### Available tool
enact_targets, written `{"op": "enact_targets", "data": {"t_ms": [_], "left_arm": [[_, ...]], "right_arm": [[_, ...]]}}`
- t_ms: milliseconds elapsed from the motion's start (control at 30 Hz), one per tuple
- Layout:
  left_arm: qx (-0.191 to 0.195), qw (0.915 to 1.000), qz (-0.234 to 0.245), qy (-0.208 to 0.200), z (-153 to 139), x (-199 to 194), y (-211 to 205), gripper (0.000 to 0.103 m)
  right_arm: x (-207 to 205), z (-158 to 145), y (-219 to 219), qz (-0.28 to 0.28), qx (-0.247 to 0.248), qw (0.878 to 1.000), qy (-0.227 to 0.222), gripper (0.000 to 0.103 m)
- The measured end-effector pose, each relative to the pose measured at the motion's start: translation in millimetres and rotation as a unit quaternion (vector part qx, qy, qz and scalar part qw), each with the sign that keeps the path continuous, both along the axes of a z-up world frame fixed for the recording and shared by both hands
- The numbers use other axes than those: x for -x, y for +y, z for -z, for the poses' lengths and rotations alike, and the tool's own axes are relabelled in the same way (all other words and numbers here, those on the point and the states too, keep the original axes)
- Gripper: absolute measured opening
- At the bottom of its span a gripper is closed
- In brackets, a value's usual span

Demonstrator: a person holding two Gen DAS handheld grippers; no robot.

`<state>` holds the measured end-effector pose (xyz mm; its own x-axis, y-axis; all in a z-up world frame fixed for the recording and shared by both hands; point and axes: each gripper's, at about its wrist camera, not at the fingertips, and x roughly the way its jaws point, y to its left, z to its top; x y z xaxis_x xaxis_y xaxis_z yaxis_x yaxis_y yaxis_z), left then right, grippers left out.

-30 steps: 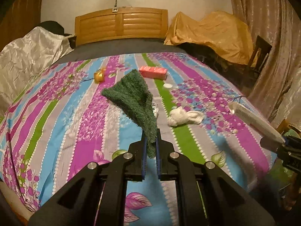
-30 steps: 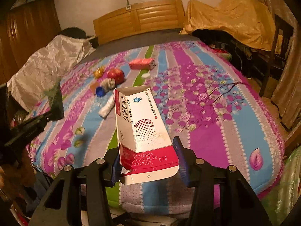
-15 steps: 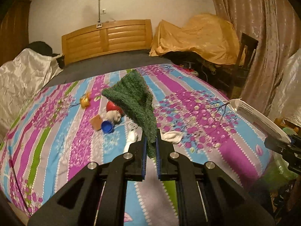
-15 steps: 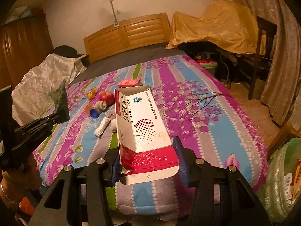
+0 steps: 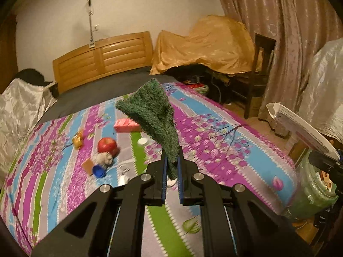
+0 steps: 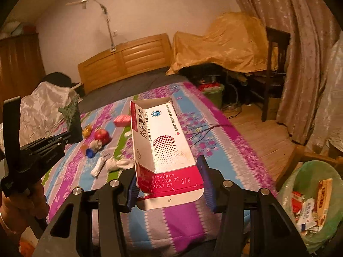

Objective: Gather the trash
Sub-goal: 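Carry the green pad and white-red medicine box over to the green bin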

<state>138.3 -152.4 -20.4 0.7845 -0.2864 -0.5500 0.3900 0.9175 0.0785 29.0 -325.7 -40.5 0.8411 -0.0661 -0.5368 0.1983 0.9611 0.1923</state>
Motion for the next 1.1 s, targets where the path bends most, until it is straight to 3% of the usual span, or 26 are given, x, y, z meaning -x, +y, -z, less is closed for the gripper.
{"op": "enact_targets", "data": {"t_ms": [367,667,933,1100], "left_arm": [[-0.007,0.9974,0.068,-0.023,-16.2,8.2,-72.6,0.007],[-0.006,0.99,0.136,-0.036,-25.7,18.7,-142.7,0.007],[-0.022,0.9758,0.214,-0.039,-19.5,40.8,-220.4,0.007],[-0.037,0.9598,0.274,-0.05,-13.1,65.9,-268.7,0.007]], "right_arm": [[44.8,-20.3,-67.9,0.083,-0.003,0.996,-0.024,0.051],[98.3,-30.8,-132.7,0.171,0.001,0.985,-0.036,0.051],[166.2,-32.0,-213.8,0.287,-0.002,0.958,-0.03,0.051],[202.6,-20.0,-255.2,0.352,-0.018,0.936,-0.008,0.051]]}}
